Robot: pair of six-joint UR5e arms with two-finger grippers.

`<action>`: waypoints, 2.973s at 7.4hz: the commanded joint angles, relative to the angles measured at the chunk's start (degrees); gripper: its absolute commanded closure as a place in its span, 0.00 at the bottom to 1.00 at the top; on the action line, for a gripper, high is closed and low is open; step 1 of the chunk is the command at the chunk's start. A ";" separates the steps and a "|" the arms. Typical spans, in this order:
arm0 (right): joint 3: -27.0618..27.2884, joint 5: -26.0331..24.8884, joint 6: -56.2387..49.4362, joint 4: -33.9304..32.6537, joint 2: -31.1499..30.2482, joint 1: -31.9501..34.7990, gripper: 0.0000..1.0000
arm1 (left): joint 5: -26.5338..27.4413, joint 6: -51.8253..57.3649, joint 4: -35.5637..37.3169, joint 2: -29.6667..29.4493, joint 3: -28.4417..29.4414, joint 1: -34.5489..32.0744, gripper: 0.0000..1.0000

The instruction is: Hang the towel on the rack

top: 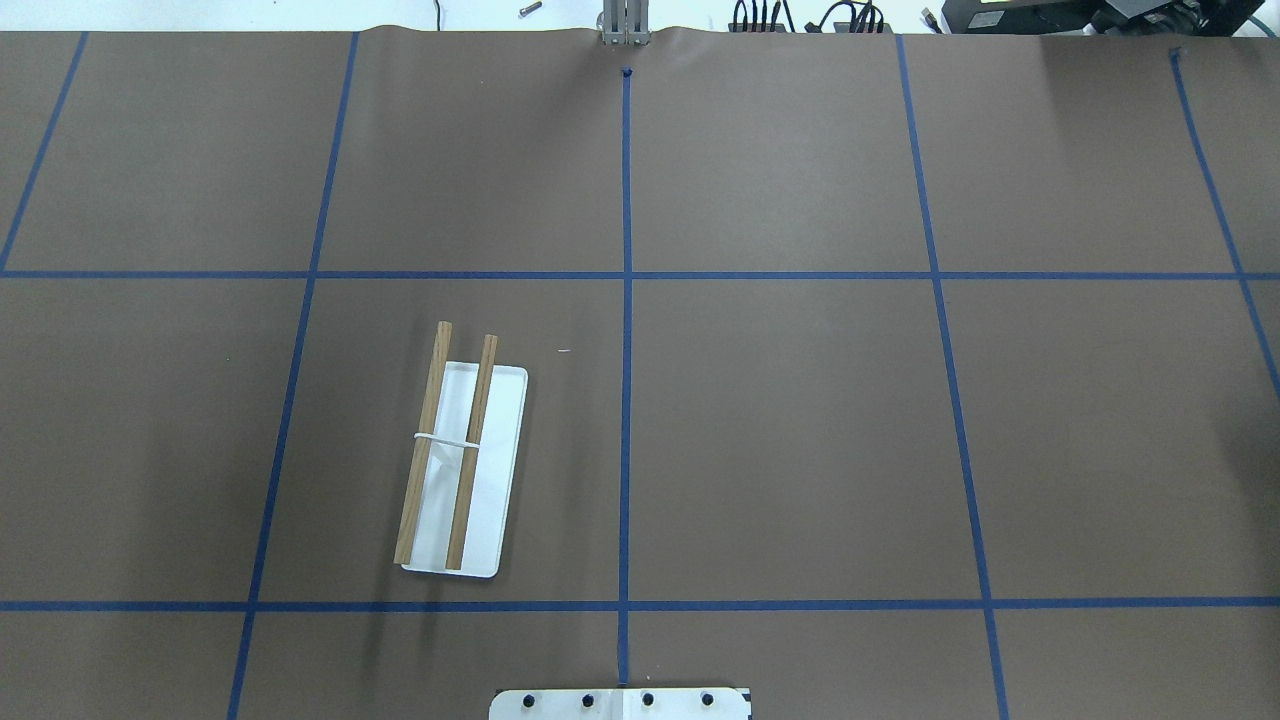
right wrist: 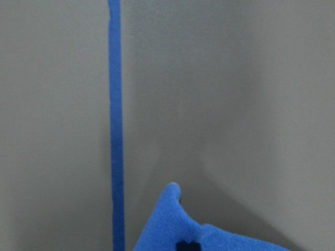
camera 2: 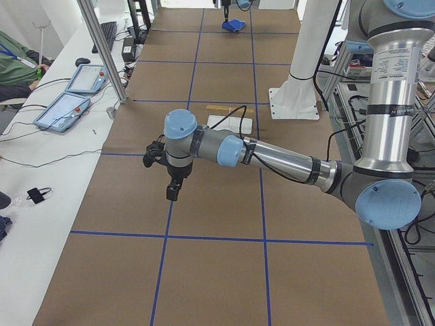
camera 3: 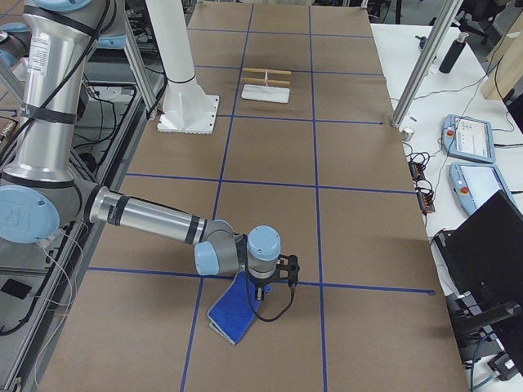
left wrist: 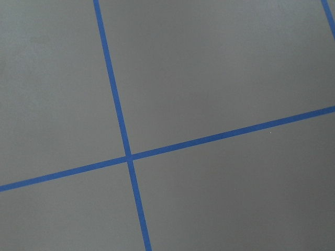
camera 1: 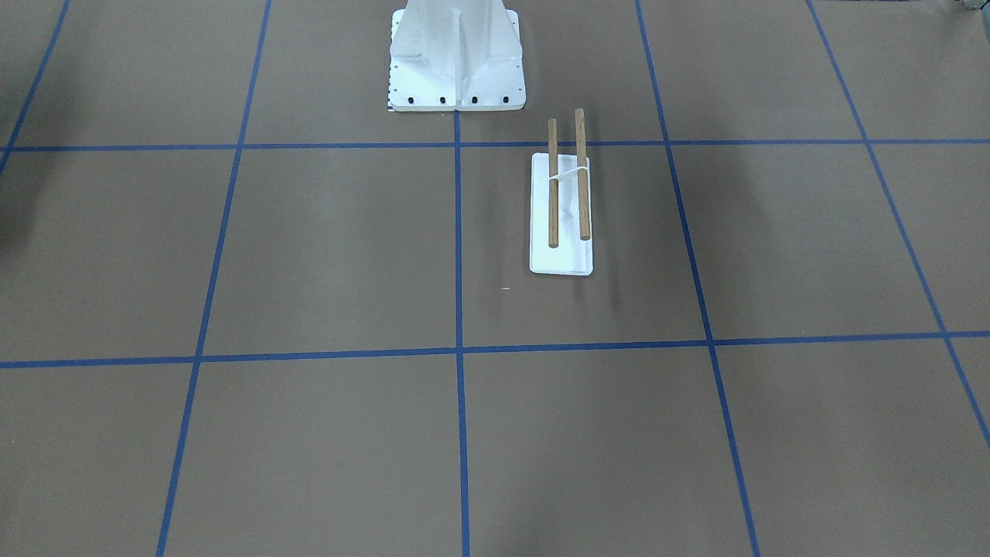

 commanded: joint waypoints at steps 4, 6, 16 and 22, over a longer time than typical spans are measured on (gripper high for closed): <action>16.57 7.40 0.14 -1.18 2.40 2.10 1.00 | 0.09 -0.18 0.00 -0.61 -0.09 0.17 0.01; 18.02 11.24 0.93 -1.36 10.45 1.84 1.00 | 0.00 -0.78 -0.87 -4.02 1.74 0.35 0.01; 21.00 -6.52 28.33 -0.48 39.23 -24.49 1.00 | 0.00 -55.19 -13.62 -22.47 3.69 19.04 0.01; 20.74 -31.96 28.27 -1.36 46.44 -43.50 1.00 | 0.18 -99.55 -13.80 -36.90 7.46 34.44 0.02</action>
